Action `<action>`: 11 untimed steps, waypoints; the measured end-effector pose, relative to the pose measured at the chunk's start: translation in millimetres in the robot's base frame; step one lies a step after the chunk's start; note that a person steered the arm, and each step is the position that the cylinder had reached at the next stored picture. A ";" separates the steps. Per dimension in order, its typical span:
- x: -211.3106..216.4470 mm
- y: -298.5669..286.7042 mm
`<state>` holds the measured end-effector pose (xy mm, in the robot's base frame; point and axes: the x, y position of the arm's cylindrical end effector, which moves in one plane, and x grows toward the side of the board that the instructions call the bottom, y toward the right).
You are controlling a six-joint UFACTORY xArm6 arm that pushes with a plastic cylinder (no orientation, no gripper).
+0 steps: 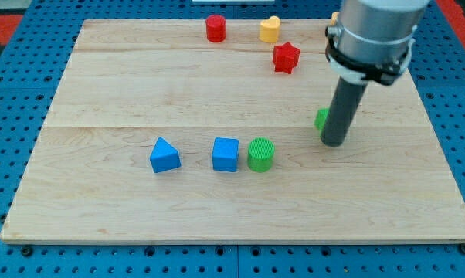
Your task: Place the green star under the red star
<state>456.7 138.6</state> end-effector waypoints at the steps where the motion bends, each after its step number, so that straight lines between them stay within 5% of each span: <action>1: -18.9 22.8; 2: 11.9 53.7; 3: -14.7 59.2; 5: -71.8 16.0; 9: -57.1 -43.0; 11: 52.5 -43.9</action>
